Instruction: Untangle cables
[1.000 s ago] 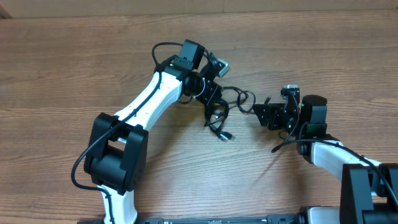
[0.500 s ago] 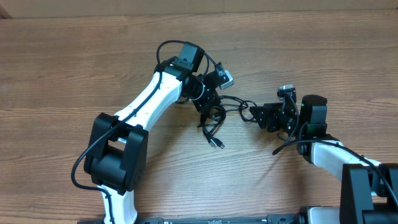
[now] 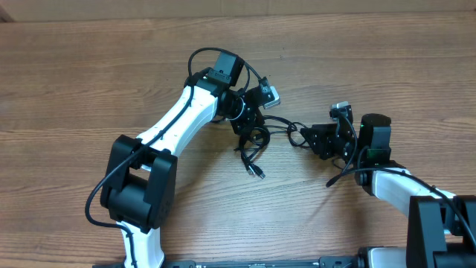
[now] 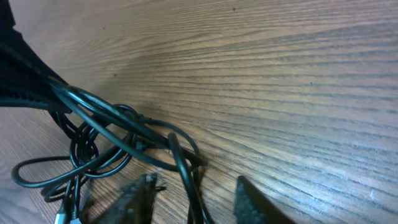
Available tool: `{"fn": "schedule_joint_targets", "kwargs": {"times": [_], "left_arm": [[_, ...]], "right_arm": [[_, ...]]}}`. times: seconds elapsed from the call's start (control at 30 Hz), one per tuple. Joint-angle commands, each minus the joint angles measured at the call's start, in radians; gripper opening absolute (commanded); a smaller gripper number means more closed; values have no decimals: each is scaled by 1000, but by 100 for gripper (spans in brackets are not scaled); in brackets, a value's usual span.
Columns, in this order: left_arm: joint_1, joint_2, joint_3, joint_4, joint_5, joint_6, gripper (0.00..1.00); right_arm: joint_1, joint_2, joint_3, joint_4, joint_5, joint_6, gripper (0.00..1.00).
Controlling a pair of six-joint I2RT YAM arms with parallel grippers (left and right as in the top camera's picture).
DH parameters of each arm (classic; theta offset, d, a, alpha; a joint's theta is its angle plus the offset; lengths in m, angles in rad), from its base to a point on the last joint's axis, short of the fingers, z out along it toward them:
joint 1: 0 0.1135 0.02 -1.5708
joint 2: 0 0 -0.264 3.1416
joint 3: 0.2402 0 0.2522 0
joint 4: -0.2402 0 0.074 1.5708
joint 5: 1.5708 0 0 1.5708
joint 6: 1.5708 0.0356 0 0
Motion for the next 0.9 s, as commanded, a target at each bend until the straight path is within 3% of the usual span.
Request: {"fn": "schedule_joint_targets", "kwargs": {"times": [0.0, 0.43, 0.53, 0.73, 0.87], "left_arm": [[5, -10, -1, 1, 90, 46, 4], [4, -10, -1, -3, 123, 49, 4], [4, -10, -1, -3, 123, 49, 4], [4, -10, -1, -3, 122, 48, 4], [4, -10, -1, -3, 122, 48, 4]], "right_arm": [[3, 8, 14, 4, -10, -6, 35], [4, 8, 14, 1, -10, -6, 38], [4, 8, 14, -4, -10, -7, 31], [4, 8, 14, -5, -10, -6, 4], [4, 8, 14, -3, -30, -6, 4]]}}
